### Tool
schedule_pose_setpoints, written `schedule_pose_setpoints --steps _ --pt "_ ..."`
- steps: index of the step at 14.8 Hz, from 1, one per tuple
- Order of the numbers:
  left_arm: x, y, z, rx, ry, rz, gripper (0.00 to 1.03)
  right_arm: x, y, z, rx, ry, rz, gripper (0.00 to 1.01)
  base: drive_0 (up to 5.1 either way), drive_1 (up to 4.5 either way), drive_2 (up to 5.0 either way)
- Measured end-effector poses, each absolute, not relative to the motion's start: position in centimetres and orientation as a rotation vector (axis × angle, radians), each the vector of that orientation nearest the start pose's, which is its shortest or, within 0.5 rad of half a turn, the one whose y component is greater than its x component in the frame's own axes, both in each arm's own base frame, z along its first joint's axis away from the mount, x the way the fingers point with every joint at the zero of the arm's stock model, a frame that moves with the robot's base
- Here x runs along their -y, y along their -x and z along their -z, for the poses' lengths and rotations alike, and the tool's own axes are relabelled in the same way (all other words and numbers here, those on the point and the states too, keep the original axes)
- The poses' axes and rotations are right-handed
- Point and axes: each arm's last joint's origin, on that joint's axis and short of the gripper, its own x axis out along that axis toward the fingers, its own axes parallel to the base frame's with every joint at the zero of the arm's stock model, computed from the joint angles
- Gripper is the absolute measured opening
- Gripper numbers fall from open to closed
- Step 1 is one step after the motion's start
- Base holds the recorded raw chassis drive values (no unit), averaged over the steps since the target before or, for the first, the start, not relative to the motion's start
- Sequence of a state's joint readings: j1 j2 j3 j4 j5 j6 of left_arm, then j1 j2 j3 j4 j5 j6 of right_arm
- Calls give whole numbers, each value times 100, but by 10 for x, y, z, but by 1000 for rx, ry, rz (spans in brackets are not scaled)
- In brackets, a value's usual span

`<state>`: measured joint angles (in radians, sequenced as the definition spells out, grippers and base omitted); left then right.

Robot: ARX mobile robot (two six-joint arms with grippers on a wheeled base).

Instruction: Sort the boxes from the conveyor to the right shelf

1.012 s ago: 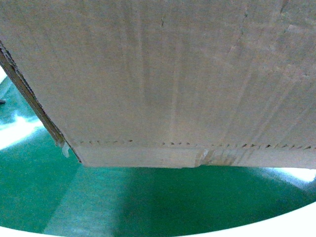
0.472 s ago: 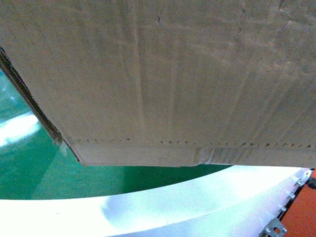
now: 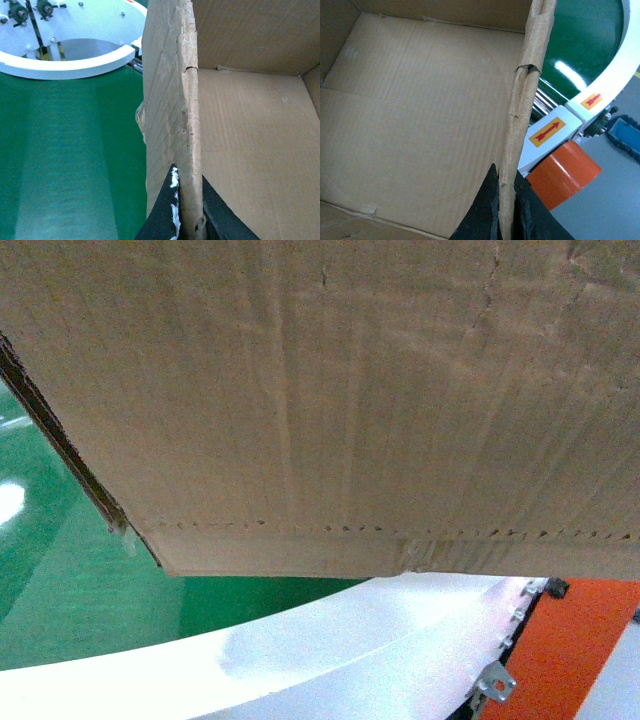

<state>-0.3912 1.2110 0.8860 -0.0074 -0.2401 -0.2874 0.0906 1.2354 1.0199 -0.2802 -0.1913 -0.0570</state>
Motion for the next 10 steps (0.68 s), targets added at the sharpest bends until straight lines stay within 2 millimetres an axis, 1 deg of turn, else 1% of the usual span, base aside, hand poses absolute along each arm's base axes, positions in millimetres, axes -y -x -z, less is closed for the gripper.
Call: schedule_pose_setpoints --steps 10 --pt "96 -251 -298 -334 181 103 2 -30 -268 -313 -489 30 -290 2 -145 -145 -145"
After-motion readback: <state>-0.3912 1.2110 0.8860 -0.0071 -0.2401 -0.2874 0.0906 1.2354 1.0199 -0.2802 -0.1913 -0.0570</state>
